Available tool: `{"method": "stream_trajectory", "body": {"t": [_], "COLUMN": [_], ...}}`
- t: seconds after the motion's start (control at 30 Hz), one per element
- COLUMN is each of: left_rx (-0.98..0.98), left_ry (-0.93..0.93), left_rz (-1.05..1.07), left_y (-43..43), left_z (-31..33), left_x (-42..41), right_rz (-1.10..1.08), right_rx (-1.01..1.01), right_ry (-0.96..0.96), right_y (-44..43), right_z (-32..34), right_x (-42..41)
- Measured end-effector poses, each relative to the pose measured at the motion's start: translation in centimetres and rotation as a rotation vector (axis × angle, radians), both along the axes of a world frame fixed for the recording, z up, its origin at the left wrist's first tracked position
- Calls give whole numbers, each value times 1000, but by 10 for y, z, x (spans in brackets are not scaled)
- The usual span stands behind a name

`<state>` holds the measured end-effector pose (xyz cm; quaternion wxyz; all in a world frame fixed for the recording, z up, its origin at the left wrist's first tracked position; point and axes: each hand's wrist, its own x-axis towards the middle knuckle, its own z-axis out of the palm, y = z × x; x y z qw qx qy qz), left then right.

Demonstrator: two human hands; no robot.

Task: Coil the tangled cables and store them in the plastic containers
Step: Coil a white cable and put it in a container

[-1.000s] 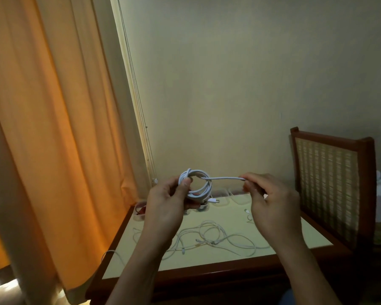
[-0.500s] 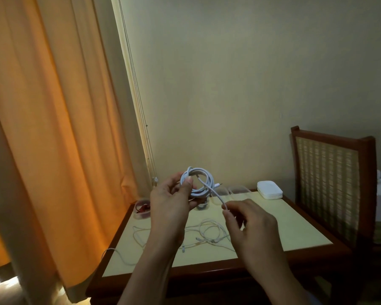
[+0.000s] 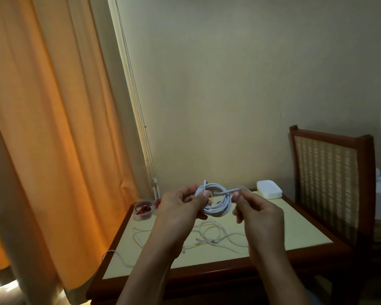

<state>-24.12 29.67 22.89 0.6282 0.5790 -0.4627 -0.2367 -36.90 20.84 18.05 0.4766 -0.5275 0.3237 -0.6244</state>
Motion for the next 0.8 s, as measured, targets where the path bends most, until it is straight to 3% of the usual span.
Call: {"method": "stream_trajectory", "body": {"t": [0.17, 0.27, 0.37, 0.5, 0.57, 0.63, 0.73, 0.8], "left_rx": [56, 120, 168, 219, 209, 157, 19, -32], "left_ry": [-12, -138, -309, -304, -159, 106, 531, 721], "left_rz": [-8, 35, 109, 113, 67, -4, -109, -136], "left_y": [4, 3, 1, 1, 0, -3, -5, -4], "left_z": [-3, -5, -1, 0, -2, -2, -1, -3], "left_x": [9, 10, 14, 25, 27, 26, 15, 7], "right_rz": [-292, -434, -486, -507, -504, -473, -330, -221], "right_rx": [-295, -534, -640, -716, -689, -591, -319, -169], "right_ry": [253, 389, 445, 509, 505, 493, 412, 326], "right_y": [-20, -30, -35, -39, -40, -35, -16, -3], "right_z": [15, 24, 28, 17, 10, 2, -13, -20], "right_x": [-23, -30, -33, -32, -32, -31, -20, -10]}}
